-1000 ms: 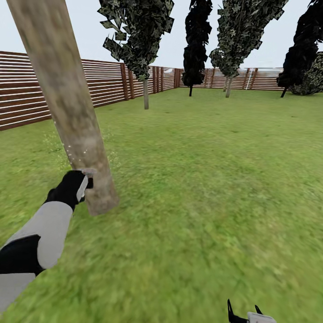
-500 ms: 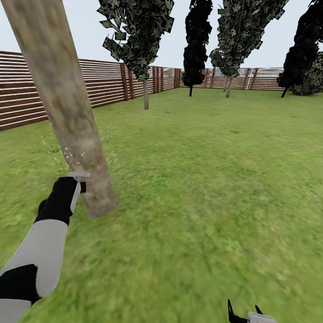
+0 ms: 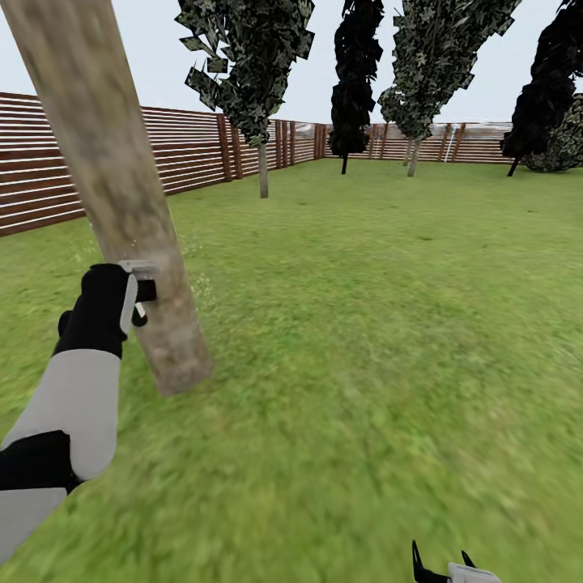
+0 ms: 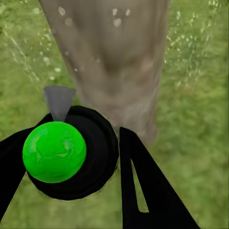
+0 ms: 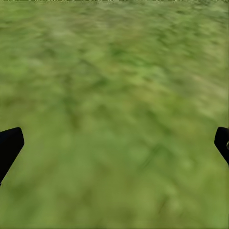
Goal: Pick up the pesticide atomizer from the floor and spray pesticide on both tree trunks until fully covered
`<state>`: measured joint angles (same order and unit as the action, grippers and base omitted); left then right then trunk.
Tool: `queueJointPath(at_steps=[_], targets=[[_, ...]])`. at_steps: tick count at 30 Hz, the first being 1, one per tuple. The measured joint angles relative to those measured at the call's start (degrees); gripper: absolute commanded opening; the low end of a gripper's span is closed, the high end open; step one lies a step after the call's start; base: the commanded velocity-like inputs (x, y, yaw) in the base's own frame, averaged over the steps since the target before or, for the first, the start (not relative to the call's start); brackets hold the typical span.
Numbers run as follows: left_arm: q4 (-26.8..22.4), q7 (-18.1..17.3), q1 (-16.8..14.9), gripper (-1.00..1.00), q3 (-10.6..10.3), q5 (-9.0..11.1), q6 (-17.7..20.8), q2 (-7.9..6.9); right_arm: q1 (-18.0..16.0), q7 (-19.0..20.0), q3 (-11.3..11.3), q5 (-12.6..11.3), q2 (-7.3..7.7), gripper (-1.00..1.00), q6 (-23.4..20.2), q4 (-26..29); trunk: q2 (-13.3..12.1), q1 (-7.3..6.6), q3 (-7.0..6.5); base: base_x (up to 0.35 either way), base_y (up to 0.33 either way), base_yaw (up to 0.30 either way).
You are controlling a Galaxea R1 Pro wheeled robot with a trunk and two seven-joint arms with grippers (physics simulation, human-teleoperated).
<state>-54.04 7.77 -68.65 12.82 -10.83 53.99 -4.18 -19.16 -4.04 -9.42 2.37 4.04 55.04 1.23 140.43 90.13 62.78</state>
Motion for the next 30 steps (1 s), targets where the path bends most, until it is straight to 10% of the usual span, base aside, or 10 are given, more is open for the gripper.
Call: queueJointPath(at_steps=[6,9,23,30], targets=[[-1.4,0.0,0.3,-1.00,0.1,0.0,0.0,-0.04,0.0,0.0,0.0,0.0,0.00,1.00,0.0,0.0,0.0,0.00,0.00,0.180,0.000,0.000],[-1.4,0.0,7.4,-1.00,0.2,0.4,-0.9,-0.22,0.0,0.0,0.0,0.0,0.00,1.00,0.0,0.0,0.0,0.01,0.01,0.002,0.000,0.000],[-1.2,0.7,22.1,-1.00,0.8,0.1,-12.3,1.70,0.0,0.0,0.0,0.0,0.01,1.00,0.2,0.0,0.0,0.01,0.01,0.000,0.000,0.000],[-0.5,0.3,26.6,-1.00,1.3,4.5,-15.2,1.05,0.0,0.0,0.0,0.0,-0.17,1.00,0.2,0.0,0.0,0.00,0.00,0.161,0.000,0.069]])
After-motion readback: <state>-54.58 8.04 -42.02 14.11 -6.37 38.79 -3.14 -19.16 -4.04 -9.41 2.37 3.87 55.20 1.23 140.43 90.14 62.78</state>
